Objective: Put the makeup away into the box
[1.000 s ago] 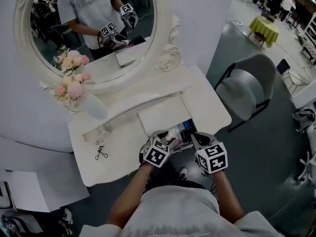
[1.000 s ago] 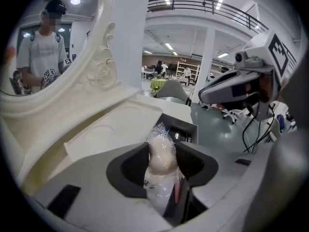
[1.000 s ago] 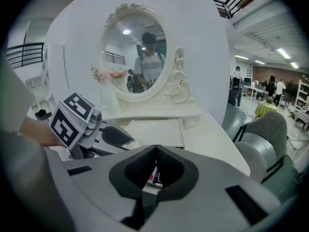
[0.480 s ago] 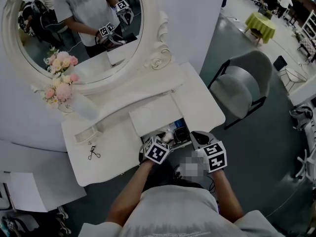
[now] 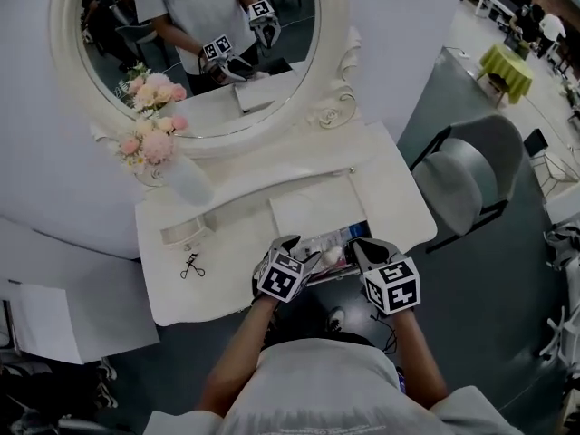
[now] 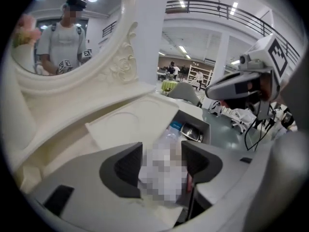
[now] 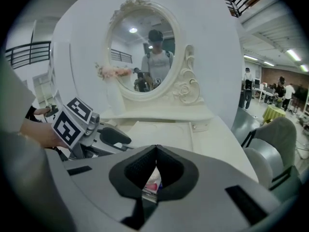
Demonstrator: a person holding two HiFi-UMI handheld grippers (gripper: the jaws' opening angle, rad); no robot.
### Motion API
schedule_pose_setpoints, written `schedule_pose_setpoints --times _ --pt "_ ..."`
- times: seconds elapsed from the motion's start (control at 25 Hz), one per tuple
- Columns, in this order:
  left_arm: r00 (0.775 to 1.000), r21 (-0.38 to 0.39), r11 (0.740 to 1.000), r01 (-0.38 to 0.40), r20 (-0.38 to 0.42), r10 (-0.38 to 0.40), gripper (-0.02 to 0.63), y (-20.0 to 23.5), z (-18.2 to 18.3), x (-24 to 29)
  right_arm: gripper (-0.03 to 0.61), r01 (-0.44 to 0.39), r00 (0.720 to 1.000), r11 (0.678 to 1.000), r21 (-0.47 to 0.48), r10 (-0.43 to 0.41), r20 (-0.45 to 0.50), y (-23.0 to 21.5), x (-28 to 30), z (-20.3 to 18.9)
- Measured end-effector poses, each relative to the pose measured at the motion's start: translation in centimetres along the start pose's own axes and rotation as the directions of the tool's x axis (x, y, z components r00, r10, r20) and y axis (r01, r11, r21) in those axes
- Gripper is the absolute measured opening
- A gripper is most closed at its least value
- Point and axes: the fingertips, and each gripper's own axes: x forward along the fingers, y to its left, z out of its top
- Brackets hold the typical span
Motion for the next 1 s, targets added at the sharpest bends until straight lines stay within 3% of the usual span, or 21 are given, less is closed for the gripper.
schedule_pose_setpoints --times 0.16,0.32,0.56,0.72,0.88,1.0 --pt "0.994 -0.086 0.991 -0.106 0.020 0.108 0.272 4.9 -2.2 -4.5 0.002 -0.068 0.998 0.996 -0.055 0.067 -0.007 4.1 2.9 1.8" --pt "0.976 -0.181 0.961 -0.209 0.025 0.217 0.272 9.9 -5.8 -9.2 0.002 -0.130 0.991 0.986 -0.108 0.130 -0.013 8.8 5.3 3.4" --pt "0.934 -0.333 0.880 -0.338 -0.008 0.356 0.272 17.3 -12.8 -15.7 0.002 -0.193 0.981 0.966 -0.170 0.188 -0.048 15.4 8.2 4.3" --pt "0.915 -0.386 0.839 -0.384 -0.039 0.401 0.272 21.0 -16.8 -18.7 0.002 -0.200 0.979 0.962 -0.185 0.192 -0.063 18.4 9.6 4.6" --pt "0.913 -0.405 0.825 -0.394 -0.070 0.402 0.272 23.4 -19.8 -19.8 0.002 -0.195 0.980 0.962 -0.190 0.185 -0.072 20.8 10.6 4.8" --pt "0.922 -0.372 0.848 -0.378 -0.070 0.380 0.272 24.2 -20.8 -19.5 0.002 -0.183 0.982 0.964 -0.191 0.171 -0.079 22.0 11.1 4.8"
